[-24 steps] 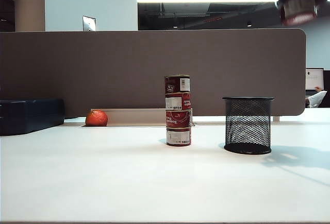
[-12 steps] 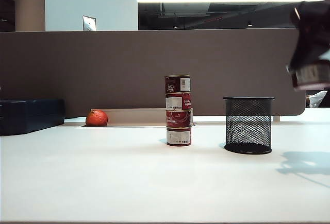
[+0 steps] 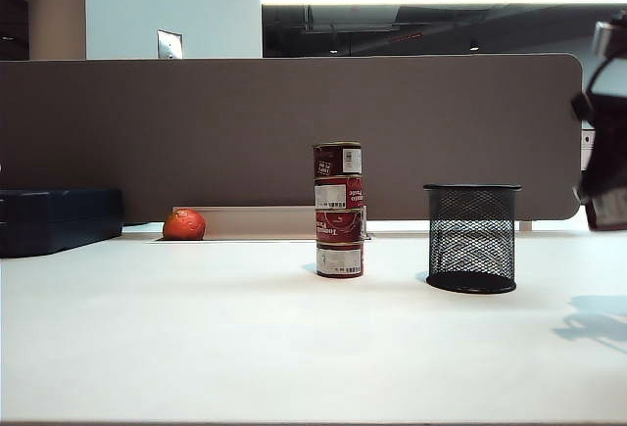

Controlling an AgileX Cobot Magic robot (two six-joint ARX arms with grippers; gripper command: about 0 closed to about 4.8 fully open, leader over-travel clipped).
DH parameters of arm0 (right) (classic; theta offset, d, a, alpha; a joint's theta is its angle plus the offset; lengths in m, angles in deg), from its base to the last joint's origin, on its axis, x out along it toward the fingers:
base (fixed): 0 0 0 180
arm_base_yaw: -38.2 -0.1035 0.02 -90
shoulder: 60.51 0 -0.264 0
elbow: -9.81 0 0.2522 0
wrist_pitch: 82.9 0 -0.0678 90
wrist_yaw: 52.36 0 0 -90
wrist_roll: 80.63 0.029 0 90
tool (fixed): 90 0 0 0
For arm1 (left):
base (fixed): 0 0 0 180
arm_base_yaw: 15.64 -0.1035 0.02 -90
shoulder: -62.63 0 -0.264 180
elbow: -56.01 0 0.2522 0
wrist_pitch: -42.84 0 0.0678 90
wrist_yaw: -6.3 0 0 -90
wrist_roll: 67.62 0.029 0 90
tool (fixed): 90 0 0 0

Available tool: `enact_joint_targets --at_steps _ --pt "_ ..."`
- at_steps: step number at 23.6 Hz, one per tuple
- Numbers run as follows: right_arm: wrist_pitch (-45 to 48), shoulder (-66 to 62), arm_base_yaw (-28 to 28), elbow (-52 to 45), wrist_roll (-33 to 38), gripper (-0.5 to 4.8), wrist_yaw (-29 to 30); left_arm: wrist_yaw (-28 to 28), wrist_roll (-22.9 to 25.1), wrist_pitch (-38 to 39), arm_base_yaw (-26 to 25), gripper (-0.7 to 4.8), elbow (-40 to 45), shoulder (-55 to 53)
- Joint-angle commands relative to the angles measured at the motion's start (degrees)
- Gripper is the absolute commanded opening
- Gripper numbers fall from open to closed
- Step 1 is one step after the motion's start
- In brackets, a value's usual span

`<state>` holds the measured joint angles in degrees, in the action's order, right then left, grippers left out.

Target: Take a can of tomato sauce from the stacked ones and place it on the table.

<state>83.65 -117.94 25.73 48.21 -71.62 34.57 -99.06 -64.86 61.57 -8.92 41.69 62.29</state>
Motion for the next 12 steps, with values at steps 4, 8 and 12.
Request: enact_joint_targets --at_steps 4,8,12 --pt "4.79 0.26 -0.02 -3.91 2.73 0.08 -1.55 0.04 -0.22 -0.76 -0.02 -0.06 -0.15 -0.02" --pt "6.27 0.22 -0.02 -7.34 3.06 0.08 -2.86 -0.15 -0.22 -0.76 -0.02 -0.06 -0.15 -0.02" --pt "8.33 0.22 -0.02 -9.97 3.06 0.08 -3.08 -0.17 -0.22 -0.76 -0.02 -0.06 -0.17 -0.02"
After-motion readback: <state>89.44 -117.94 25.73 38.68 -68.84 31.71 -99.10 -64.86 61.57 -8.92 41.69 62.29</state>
